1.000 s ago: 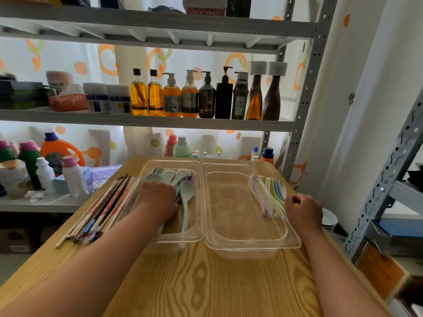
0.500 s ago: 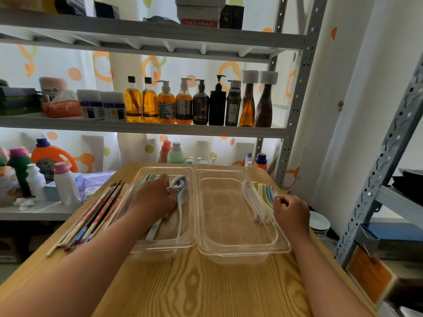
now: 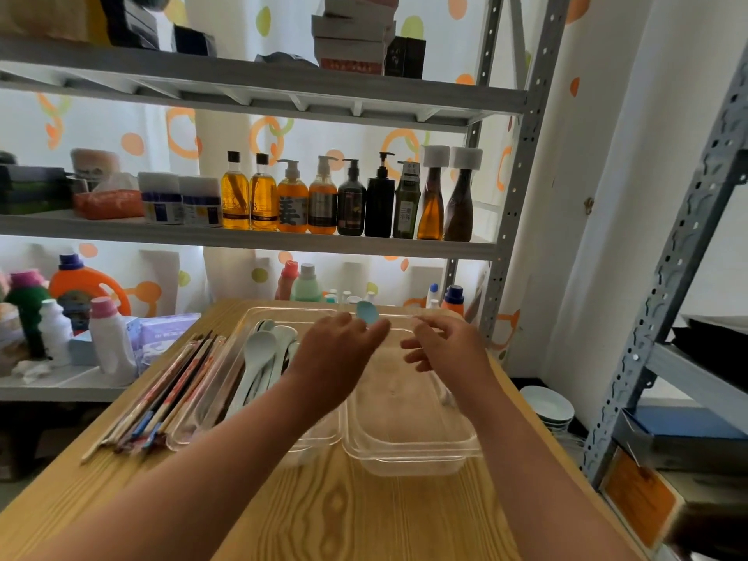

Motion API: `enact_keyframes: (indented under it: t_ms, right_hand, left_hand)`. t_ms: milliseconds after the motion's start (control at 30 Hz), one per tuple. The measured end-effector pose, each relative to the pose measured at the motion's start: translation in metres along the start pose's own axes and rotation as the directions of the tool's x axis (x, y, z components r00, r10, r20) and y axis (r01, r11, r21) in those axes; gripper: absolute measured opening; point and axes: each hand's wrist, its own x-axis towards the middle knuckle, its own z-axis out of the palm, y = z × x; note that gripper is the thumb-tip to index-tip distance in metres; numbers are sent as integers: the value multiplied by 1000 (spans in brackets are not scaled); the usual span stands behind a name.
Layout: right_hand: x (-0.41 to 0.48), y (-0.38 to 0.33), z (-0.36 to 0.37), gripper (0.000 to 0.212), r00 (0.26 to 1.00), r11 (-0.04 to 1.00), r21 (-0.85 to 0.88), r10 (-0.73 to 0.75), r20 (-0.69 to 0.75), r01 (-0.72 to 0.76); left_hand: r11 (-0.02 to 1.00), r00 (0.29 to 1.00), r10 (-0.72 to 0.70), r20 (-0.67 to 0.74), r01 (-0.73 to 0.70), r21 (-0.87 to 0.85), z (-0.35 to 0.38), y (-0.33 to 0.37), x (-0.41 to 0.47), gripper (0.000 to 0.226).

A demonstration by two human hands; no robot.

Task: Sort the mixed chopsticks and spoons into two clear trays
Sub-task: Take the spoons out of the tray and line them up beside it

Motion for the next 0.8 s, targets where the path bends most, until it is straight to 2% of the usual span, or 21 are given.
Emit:
enact_keyframes:
  t_ms: [67, 200, 367, 500, 567, 600, 700, 767, 800]
  right_hand:
    - [0, -5, 5, 21, 994, 985, 130, 109, 28, -112]
    - [-2, -3, 5, 17, 982, 976, 113, 186, 33, -189]
    - [-6, 1, -2, 10, 968, 967, 76, 237, 79, -243]
    - [-3, 10, -10, 13, 972, 969, 83, 236, -17, -233]
    - [3, 17, -19, 18, 973, 980, 72, 194, -129, -186]
    - [6, 22, -25, 19, 968, 989, 30, 149, -204, -146]
    - [16, 39, -43, 22, 905, 968, -226, 4, -424, -110]
    - [22, 54, -54, 23, 866, 911, -383, -61, -496, -155]
    - [26, 63, -59, 22, 852, 873, -452, -88, -517, -183]
  left_hand:
    - [992, 992, 128, 4, -128, -3, 0, 11, 2, 60]
    - [940, 940, 341, -14, -341, -25, -6, 30, 2, 42]
    - [886, 889, 458, -10, -457, -78, -1, 40, 2, 43]
    - [855, 856, 516, -15, -516, -53, 2, 37, 0, 35]
    - [895, 895, 444, 26, -442, -62, 6, 29, 2, 36]
    - [929, 929, 365, 52, -360, -92, 8, 21, 2, 37]
    - [978, 996, 26, 85, -8, -207, 10, -3, 0, 35]
    - [934, 962, -241, 126, 265, -239, 11, -19, -4, 28]
    - [886, 914, -363, 180, 399, -236, 13, -27, -7, 26]
